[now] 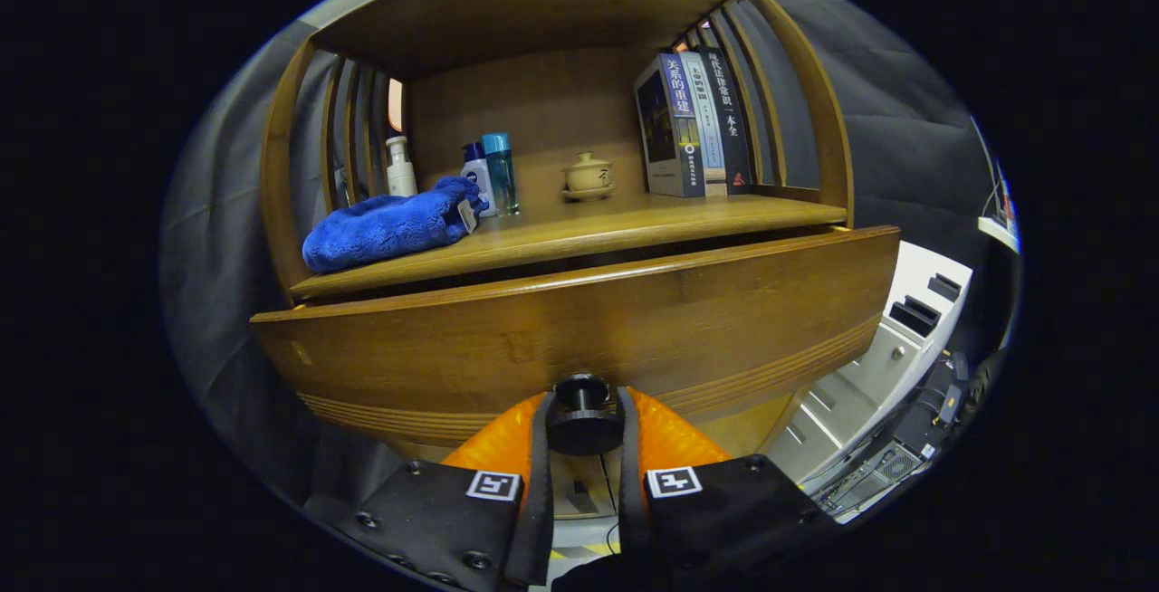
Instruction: Pull open the drawer, take out the items inside it, and place them on the countertop above the cabinet.
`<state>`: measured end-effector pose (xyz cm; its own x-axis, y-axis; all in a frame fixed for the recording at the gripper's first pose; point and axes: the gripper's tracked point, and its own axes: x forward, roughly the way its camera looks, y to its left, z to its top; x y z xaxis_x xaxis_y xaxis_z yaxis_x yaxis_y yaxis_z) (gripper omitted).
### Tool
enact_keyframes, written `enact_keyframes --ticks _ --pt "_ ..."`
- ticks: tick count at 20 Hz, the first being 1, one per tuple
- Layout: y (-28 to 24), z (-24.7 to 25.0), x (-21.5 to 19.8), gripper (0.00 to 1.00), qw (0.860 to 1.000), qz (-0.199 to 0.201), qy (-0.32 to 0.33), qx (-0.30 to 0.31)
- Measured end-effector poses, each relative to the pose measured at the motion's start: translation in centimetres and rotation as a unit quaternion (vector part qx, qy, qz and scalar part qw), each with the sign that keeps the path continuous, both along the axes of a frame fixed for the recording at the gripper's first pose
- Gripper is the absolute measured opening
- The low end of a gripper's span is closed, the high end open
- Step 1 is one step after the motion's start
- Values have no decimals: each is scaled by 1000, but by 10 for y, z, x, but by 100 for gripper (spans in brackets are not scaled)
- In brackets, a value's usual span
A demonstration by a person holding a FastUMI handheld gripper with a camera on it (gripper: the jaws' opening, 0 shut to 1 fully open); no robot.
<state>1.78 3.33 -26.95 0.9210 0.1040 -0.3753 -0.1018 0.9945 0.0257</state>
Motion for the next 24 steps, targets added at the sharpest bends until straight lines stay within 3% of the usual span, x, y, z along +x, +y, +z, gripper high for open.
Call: enact_keyframes --ticks 24 --pt "-19 -4 -103 37 999 -9 28 -14"
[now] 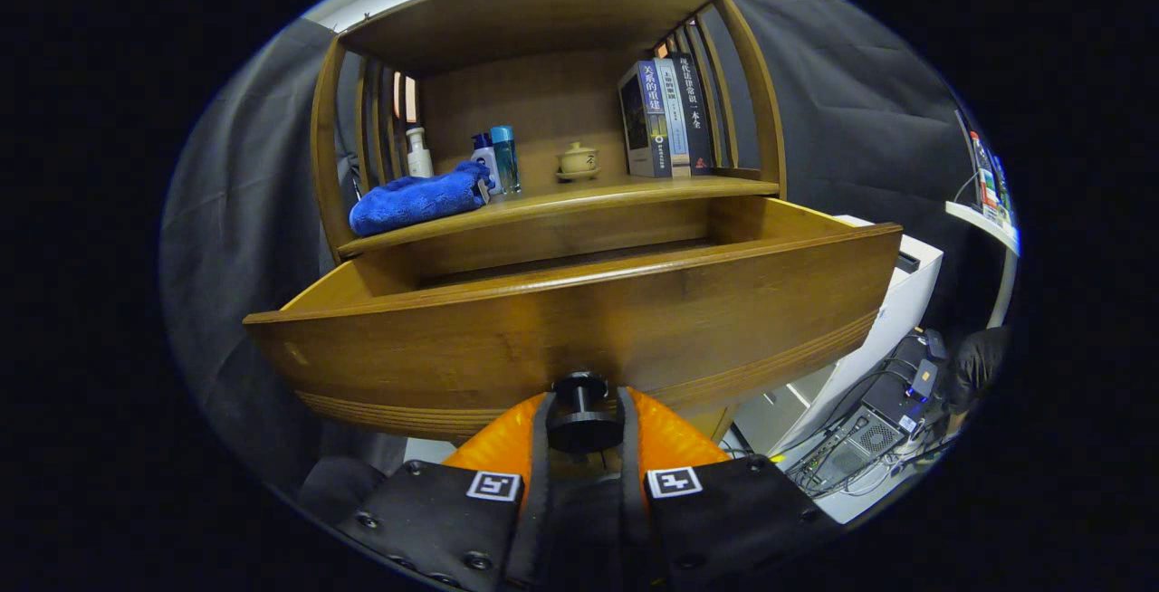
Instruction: Pull open the drawer, take out the items inside it, and place them on the countertop above the cabinet.
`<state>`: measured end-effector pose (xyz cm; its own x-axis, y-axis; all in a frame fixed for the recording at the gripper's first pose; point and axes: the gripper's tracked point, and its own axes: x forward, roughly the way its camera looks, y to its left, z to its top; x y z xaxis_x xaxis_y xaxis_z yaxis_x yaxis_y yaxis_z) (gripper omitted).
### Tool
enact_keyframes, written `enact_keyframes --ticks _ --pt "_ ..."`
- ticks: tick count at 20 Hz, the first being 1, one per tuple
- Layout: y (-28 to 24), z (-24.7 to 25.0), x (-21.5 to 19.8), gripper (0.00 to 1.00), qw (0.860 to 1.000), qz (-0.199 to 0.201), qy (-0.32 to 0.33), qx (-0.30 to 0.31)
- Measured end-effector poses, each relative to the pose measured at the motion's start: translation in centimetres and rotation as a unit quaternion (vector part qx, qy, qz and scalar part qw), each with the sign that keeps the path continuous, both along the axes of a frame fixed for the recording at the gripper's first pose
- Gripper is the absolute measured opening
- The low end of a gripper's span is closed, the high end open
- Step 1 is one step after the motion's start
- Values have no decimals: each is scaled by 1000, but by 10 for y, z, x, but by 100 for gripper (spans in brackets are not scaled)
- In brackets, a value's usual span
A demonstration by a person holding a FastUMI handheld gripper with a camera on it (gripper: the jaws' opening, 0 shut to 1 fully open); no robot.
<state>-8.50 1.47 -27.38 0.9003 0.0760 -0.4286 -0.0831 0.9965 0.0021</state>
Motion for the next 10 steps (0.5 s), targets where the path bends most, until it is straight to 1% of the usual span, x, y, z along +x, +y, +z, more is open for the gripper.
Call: enact_keyframes --ticks 4,6,8,10 --pt "-2 0 -14 37 1000 7 7 -8" --pt "-1 -3 -14 37 1000 3 24 4" --pt "-2 -2 -16 43 999 -5 45 9" --pt "3 8 -15 50 999 -8 38 20"
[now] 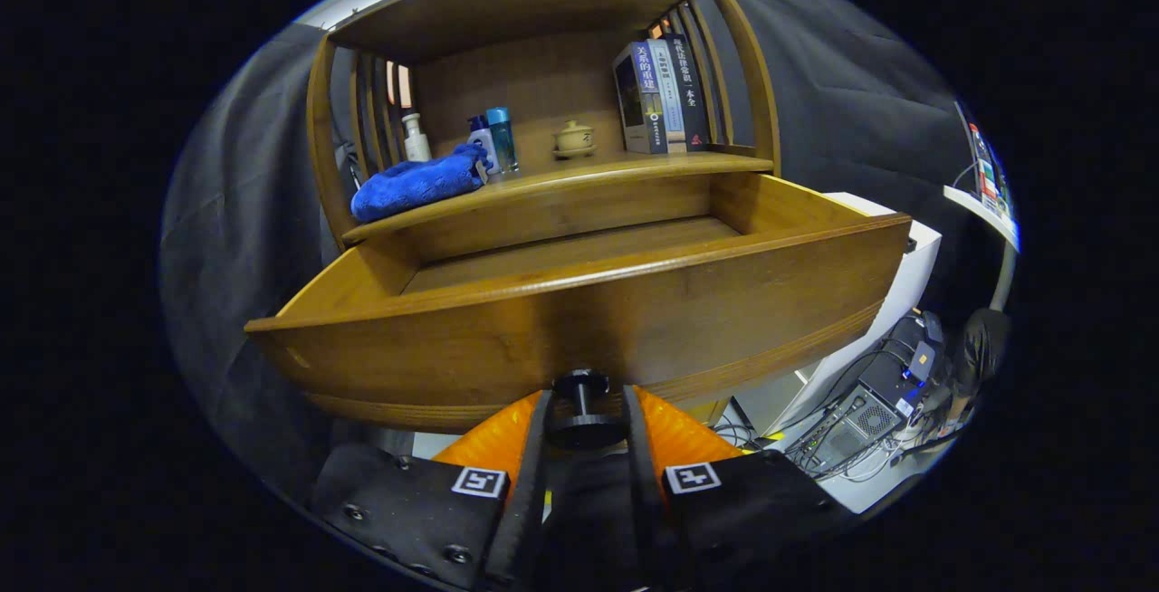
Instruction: Pull open the drawer, take out the items inside it, and place them on the countertop above the cabinet.
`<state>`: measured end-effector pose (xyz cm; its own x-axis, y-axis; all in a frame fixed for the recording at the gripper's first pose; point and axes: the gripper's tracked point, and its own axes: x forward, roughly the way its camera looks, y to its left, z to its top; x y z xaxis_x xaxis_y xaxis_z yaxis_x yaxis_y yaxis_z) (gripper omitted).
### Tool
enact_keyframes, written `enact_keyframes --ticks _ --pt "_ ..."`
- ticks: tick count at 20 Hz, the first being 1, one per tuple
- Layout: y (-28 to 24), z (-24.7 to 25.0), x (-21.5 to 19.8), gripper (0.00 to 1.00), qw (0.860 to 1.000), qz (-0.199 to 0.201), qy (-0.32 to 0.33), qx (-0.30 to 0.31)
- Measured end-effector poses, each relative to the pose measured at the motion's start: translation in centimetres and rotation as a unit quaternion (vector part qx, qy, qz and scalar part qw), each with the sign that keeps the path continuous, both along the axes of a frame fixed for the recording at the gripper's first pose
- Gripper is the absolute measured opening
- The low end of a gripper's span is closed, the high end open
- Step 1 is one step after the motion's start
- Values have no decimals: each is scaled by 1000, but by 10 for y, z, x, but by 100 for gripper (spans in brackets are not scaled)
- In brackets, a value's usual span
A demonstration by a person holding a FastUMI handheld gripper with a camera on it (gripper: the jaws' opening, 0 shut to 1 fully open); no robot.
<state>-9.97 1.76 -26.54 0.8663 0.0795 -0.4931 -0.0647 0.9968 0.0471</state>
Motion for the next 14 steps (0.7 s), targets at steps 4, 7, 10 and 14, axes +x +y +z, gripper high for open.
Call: enact_keyframes --ticks 4,7,10,14 --pt "9 32 0 83 1000 9 -14 -5" --pt "18 53 1 98 1000 18 -10 -11" --pt "27 70 3 99 999 34 -13 -13" --pt "39 92 27 98 999 44 -20 -7"
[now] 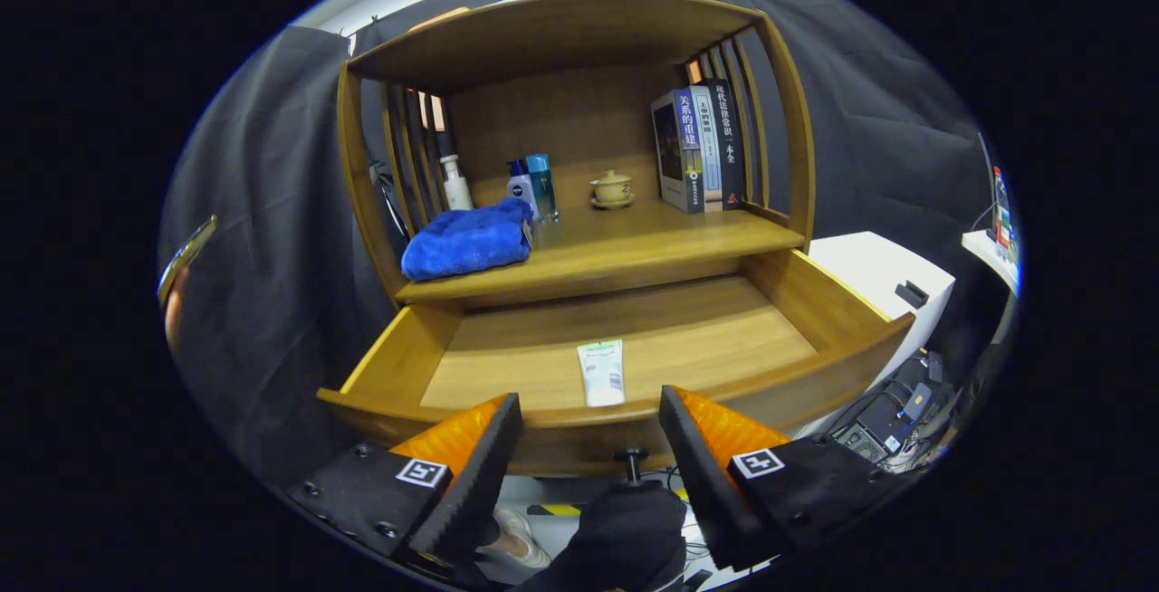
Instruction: Pull open the drawer, take out the items inside it, and place them on the countertop above the cabinet.
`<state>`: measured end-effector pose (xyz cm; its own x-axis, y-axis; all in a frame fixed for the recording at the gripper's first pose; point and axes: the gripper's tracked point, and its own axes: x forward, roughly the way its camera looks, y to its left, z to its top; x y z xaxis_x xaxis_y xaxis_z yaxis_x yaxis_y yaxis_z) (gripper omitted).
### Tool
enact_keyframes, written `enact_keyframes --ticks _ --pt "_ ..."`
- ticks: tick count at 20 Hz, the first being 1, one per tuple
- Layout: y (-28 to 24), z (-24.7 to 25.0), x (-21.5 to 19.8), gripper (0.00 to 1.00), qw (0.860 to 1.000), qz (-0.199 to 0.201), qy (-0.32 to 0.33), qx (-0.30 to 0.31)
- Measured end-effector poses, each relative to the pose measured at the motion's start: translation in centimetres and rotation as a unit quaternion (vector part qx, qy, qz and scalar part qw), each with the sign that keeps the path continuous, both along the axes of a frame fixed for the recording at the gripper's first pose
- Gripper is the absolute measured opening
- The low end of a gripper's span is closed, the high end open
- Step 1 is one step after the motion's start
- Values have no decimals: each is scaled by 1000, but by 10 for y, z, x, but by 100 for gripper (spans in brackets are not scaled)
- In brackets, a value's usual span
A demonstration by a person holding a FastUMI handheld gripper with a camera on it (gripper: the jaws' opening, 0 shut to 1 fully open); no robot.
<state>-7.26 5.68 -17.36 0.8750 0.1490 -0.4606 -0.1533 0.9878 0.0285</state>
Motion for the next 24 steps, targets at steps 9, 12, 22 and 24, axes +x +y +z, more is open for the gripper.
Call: enact_keyframes --ticks 9,12,22,24 --pt "20 -35 66 99 992 33 107 -57" --pt "22 -51 85 99 986 29 157 -49" --pt "10 -98 115 100 946 22 308 -97" --pt "9 -107 112 100 936 23 333 -108"
